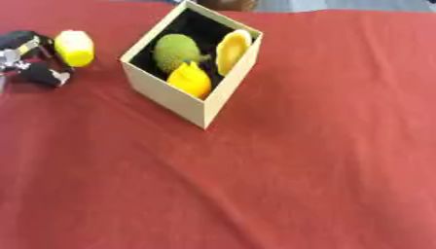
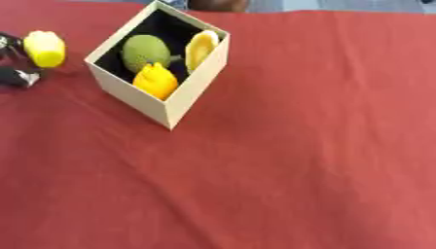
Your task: Pick up objects on the table and place them in the box.
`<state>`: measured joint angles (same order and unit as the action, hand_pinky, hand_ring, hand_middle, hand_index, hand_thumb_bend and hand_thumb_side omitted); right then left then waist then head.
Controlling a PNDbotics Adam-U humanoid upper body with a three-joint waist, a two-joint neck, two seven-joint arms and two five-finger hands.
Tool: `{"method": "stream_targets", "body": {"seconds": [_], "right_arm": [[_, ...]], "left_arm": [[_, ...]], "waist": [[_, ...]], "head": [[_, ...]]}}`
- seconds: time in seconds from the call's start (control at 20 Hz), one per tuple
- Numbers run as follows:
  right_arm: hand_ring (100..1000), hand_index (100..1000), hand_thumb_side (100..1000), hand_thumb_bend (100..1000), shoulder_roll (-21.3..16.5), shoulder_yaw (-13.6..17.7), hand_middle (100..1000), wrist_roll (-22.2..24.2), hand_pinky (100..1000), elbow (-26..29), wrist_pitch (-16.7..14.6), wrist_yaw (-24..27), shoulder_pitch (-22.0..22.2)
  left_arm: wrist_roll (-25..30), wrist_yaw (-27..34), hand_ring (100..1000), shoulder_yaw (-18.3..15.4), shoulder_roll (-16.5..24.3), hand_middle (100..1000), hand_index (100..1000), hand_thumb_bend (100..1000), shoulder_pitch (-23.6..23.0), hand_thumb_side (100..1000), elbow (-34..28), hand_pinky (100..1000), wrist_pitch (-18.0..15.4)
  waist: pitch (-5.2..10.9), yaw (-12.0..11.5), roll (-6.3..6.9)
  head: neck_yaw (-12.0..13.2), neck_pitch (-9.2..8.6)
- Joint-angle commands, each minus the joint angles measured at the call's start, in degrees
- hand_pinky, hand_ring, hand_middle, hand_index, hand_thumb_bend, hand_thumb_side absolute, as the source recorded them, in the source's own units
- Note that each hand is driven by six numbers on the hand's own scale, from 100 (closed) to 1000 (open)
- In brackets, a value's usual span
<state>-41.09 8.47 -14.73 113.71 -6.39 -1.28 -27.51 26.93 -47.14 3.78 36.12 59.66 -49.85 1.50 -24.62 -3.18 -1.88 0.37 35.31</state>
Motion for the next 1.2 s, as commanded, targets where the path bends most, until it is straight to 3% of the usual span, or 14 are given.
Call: {"method": "stream_targets", "body": {"seconds": [0.05, 0.25, 0.4, 0.8, 1.2], "right_arm": [[836, 769, 686, 100, -1.19, 0.81, 725, -0.18, 853, 0.88, 0.44, -0.21, -0.19], [836, 769, 686, 100, -1.26, 0.67, 725, -0.01, 853, 0.88, 0.4, -0.1, -0.13], [837, 769, 689, 100, -1.31, 0.62, 724, 0.12, 853, 0.88, 0.35, -0.02, -0.11], [837, 770, 698, 100, -1.34, 0.53, 723, 0.52, 853, 0.88, 0.18, 0.18, 0.0], [839, 771, 711, 100, -1.15, 0.58, 723, 0.59, 855, 0.88, 0.15, 0.3, 0.08]], "left_arm": [[2.49, 0.9, 838, 0.24, 2.07, 836, 901, 395, 1.26, 372, -1.71, 862, 0.3], [1.52, -3.59, 919, 0.13, 2.37, 881, 943, 698, 2.03, 507, -2.93, 929, 1.76], [-1.26, -6.8, 921, -0.32, 2.21, 884, 946, 693, 2.84, 508, -3.77, 926, 2.19], [-6.42, -7.06, 908, -0.06, 1.76, 873, 933, 653, 3.87, 451, -5.09, 914, 1.06], [-6.2, -8.0, 892, 0.2, 1.09, 854, 913, 615, 4.44, 415, -3.64, 895, 0.35]], "waist": [[1.86, 0.07, 0.24], [2.09, 0.14, 0.36], [2.15, 0.19, 0.44], [2.09, 0.73, 0.67], [1.58, 1.58, 0.86]], "head": [[-0.1, 0.17], [-0.08, 0.0], [-0.01, -0.15], [0.07, -0.68], [0.79, -0.98]]}}
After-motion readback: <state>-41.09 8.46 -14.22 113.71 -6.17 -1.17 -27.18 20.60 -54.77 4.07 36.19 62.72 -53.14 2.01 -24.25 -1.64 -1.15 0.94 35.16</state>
